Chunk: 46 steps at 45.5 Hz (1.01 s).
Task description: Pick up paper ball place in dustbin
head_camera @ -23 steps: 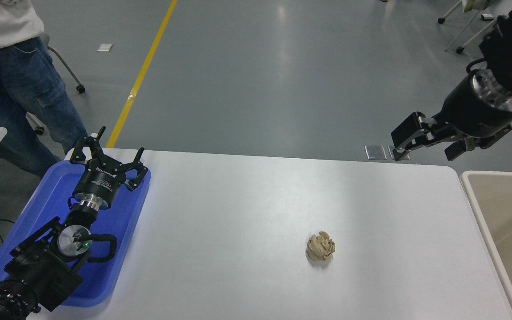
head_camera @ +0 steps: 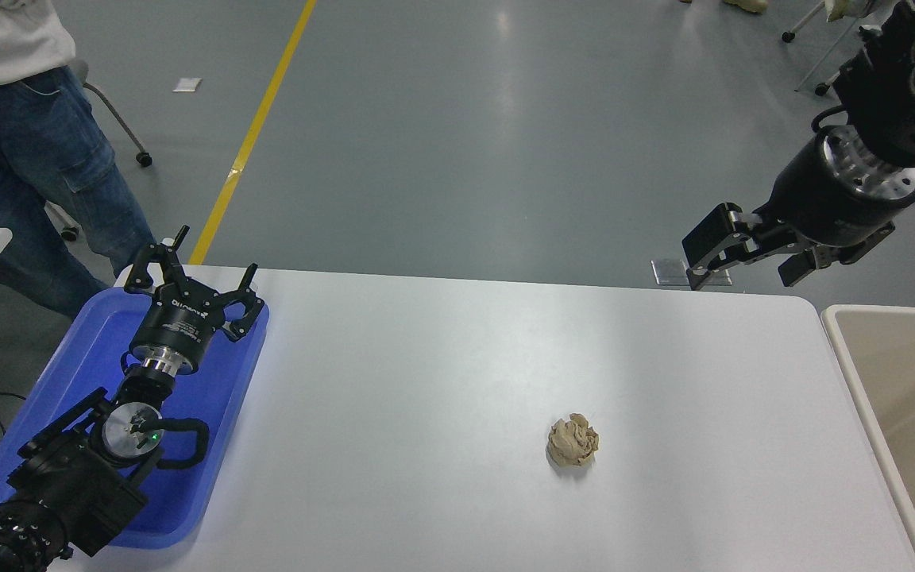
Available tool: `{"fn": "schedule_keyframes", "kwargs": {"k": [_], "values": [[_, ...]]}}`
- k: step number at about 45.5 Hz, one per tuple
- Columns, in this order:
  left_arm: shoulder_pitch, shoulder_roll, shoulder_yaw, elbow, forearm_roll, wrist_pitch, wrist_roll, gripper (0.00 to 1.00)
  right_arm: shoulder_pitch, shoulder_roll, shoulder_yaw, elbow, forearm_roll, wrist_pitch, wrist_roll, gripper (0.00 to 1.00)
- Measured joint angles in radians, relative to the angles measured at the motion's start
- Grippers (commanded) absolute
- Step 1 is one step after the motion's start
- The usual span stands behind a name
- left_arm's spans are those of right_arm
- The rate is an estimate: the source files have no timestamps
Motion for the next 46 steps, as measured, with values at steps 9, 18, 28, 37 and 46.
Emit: {"fn": "schedule_keyframes", "kwargs": {"k": [9,18,28,37,46], "values": [[0.0,0.0,0.0,0.0,0.0,0.0,0.0,1.0,-0.018,0.011,0.012,-0.01,-0.001,0.0,-0.001,1.0],[0.0,0.0,0.0,0.0,0.0,0.0,0.0,1.0,-0.038,0.011,0.023,-0.019,-0.001,0.0,-0.001,1.0],[0.0,0.0,0.0,0.0,0.0,0.0,0.0,1.0,-0.055,0.01,0.042,-0.033,-0.001,0.0,0.0,1.0],[0.0,0.0,0.0,0.0,0.0,0.0,0.0,1.0,-0.09,0.002,0.07,-0.061,-0.002,0.0,0.001,1.0],[0.0,0.0,0.0,0.0,0.0,0.0,0.0,1.0,-0.111,0.002,0.083,-0.089,0.0,0.0,0.004,1.0]]}}
